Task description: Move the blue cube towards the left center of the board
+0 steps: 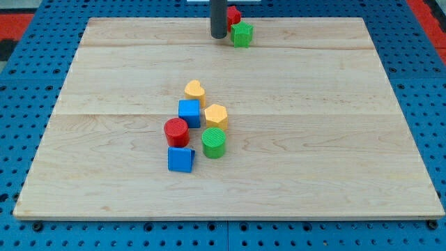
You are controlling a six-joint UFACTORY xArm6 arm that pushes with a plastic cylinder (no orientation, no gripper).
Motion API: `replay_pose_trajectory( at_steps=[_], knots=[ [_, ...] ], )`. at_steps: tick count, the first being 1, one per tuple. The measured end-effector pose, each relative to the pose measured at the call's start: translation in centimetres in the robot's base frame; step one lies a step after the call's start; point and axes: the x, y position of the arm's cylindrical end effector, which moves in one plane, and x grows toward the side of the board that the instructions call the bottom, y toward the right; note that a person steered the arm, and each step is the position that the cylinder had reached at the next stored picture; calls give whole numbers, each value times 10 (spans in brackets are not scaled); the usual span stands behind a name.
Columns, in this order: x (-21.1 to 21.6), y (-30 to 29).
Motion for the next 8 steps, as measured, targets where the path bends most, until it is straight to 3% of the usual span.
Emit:
replay_pose_trajectory(
  at_steps=[2, 3, 4, 6, 7, 8],
  knots=[
    [9, -38],
    [30, 15],
    [60, 63],
    [139, 84],
    [203, 35],
    [221, 53]
  ],
)
